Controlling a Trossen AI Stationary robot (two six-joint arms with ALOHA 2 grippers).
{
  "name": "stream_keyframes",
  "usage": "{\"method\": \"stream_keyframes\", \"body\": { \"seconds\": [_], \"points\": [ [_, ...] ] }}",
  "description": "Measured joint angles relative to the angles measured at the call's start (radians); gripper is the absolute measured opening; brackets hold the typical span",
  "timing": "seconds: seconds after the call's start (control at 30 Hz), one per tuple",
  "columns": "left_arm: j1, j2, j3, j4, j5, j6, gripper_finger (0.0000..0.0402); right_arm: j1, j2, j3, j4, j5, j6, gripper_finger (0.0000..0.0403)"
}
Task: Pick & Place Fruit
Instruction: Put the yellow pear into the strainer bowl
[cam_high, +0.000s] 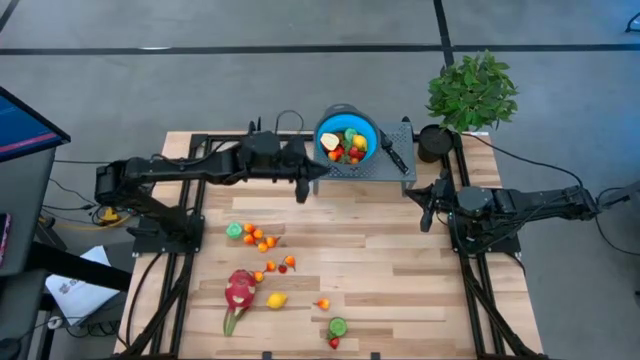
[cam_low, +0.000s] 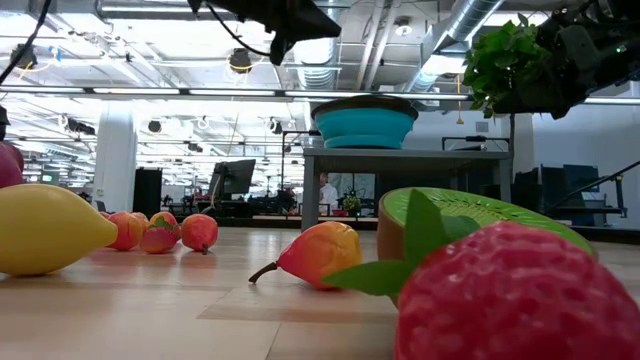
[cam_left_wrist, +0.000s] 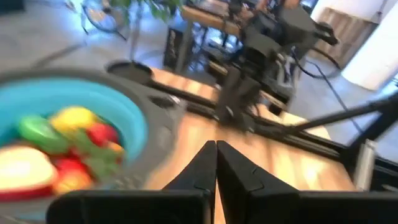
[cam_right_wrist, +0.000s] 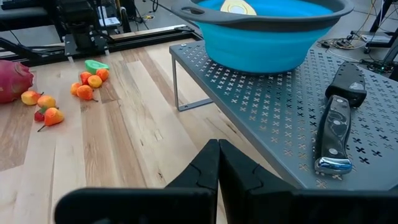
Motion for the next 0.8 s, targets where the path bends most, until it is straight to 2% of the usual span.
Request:
{"method": "stream_keyframes", "body": {
  "seconds": [0.23, 0.4, 0.8],
  "points": [
    [-0.093, 0.000, 0.000, -0.118, 0.000, -0.069, 0.0003, 0.001, 0.000, 0.000, 0.000, 0.000, 0.000, 0.0000],
    [-0.159, 0.000, 0.000, -0.199, -0.020, -0.053, 0.0002, 0.001, 0.000, 0.000, -0.018, 0.000, 0.001, 0.0000],
    [-0.257, 0.001, 0.000, -0.512, -0.049, -0.040, 0.0002, 0.001, 0.000, -0.001, -0.056, 0.000, 0.034, 0.0000]
  ]
}}
